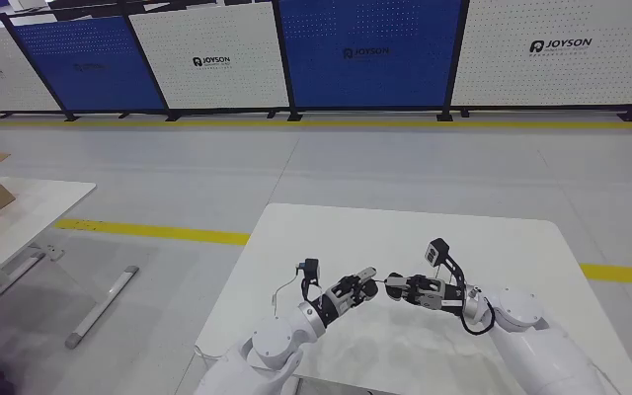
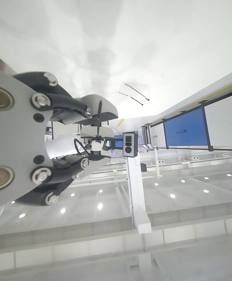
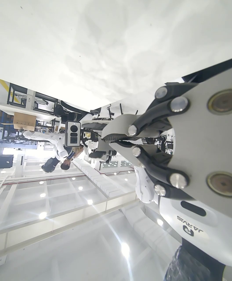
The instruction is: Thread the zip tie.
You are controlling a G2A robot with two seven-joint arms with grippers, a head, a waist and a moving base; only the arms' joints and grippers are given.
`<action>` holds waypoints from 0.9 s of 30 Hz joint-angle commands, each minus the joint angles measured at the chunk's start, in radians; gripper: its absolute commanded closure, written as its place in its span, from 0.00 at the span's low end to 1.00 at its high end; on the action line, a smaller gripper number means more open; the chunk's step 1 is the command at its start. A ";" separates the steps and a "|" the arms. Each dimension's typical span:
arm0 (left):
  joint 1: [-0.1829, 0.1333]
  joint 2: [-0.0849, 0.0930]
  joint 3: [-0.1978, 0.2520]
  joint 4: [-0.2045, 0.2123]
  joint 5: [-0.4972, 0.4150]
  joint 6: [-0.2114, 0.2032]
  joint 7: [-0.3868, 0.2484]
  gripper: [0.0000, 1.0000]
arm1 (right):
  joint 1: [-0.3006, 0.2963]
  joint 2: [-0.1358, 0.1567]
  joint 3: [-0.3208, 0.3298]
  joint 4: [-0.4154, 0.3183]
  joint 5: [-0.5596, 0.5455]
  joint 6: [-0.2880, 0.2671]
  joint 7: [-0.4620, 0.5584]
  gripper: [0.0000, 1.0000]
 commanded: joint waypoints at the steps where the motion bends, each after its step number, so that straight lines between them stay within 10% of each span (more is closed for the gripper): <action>1: 0.001 0.001 -0.002 0.002 -0.002 -0.001 -0.007 0.75 | 0.000 0.000 0.000 0.000 0.000 0.000 0.000 1.00; 6: 0.003 0.001 -0.005 0.004 -0.003 -0.007 -0.008 0.88 | 0.000 0.000 0.000 0.000 0.000 0.000 0.000 1.00; 15: 0.014 0.004 -0.004 -0.004 0.023 -0.019 -0.010 0.72 | 0.000 0.000 0.000 0.000 0.000 0.000 0.000 1.00; 21: 0.025 0.007 -0.006 -0.015 0.038 -0.022 -0.012 1.00 | 0.000 0.000 0.000 0.000 0.000 0.000 0.000 1.00; 27: 0.025 0.008 -0.008 -0.014 0.037 -0.017 -0.009 1.00 | 0.000 0.000 0.000 0.000 0.000 0.000 0.000 1.00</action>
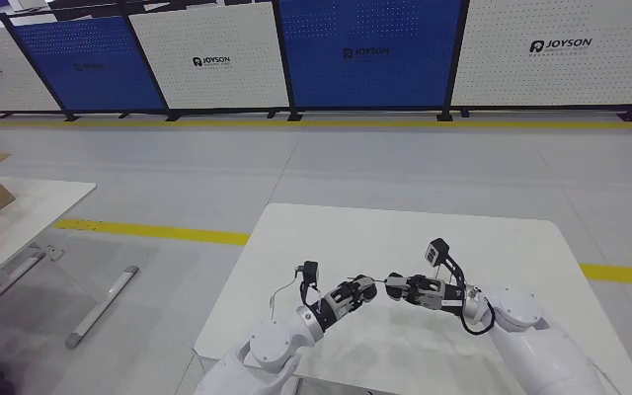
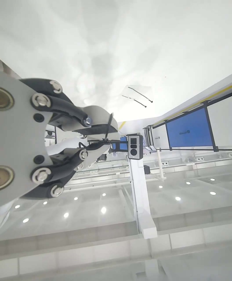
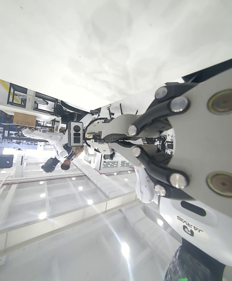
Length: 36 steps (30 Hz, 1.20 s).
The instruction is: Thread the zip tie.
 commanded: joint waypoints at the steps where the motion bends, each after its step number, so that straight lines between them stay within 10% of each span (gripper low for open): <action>1: -0.001 0.000 0.000 0.001 -0.001 0.001 0.001 1.00 | 0.000 0.000 0.000 0.000 0.000 0.000 0.000 1.00; 18: -0.002 0.001 0.009 -0.003 0.022 0.005 0.003 1.00 | -0.016 0.001 0.003 -0.025 -0.013 0.016 -0.029 1.00; 24: -0.003 0.002 0.007 -0.009 0.018 0.013 0.001 1.00 | -0.033 0.007 0.024 -0.054 -0.037 0.036 -0.028 0.03; 36: 0.000 0.005 -0.008 -0.019 0.027 0.043 0.020 1.00 | -0.082 0.025 0.106 -0.073 -0.017 0.029 -0.028 0.00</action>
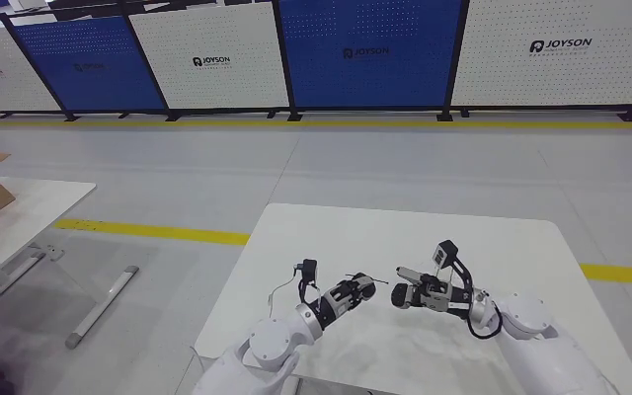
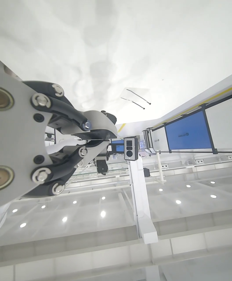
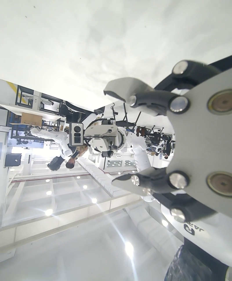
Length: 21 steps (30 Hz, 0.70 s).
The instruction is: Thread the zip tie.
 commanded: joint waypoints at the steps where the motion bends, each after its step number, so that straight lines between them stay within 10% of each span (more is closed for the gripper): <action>1: 0.001 0.000 -0.001 -0.001 0.000 0.002 0.005 1.00 | -0.013 0.003 0.018 -0.001 0.014 -0.005 -0.003 0.00; 14: -0.012 -0.002 -0.004 0.016 -0.033 -0.013 -0.006 1.00 | -0.013 0.003 0.018 -0.001 0.014 -0.005 -0.003 0.00; 21: -0.037 0.020 -0.057 0.050 -0.103 0.037 -0.300 1.00 | -0.013 0.003 0.018 -0.001 0.014 -0.005 -0.003 0.00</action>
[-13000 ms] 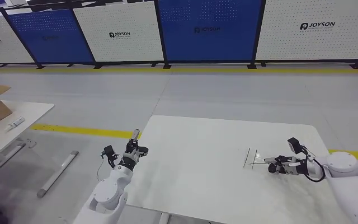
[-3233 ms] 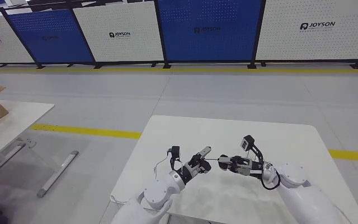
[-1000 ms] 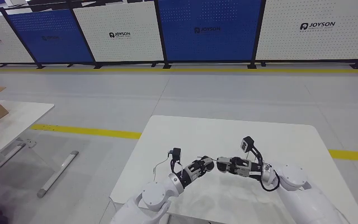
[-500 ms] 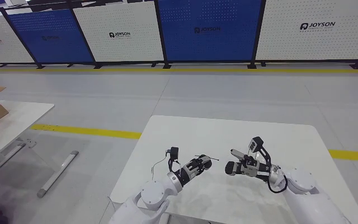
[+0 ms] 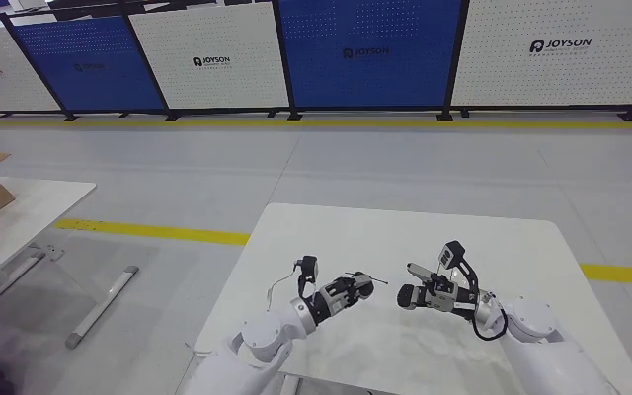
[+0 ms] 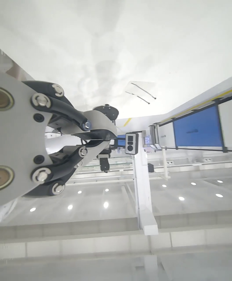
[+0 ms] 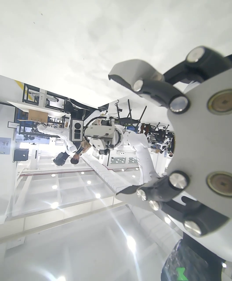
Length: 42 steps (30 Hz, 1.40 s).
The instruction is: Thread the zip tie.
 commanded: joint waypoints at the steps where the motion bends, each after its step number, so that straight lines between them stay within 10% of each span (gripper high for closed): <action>1: -0.008 0.007 -0.013 0.006 0.019 0.014 -0.076 1.00 | 0.000 0.000 0.000 0.000 0.000 0.000 0.000 0.00; 18: -0.008 0.006 -0.023 0.015 -0.020 -0.021 -0.036 1.00 | -0.014 0.003 0.004 -0.020 -0.038 0.005 -0.033 0.00; 29: -0.007 0.012 -0.031 0.017 -0.019 -0.006 -0.046 1.00 | -0.083 0.070 0.179 -0.070 -0.159 -0.011 0.027 0.00; 42: -0.015 0.011 -0.037 0.000 -0.046 -0.016 -0.012 1.00 | -0.083 0.070 0.179 -0.070 -0.159 -0.011 0.027 0.00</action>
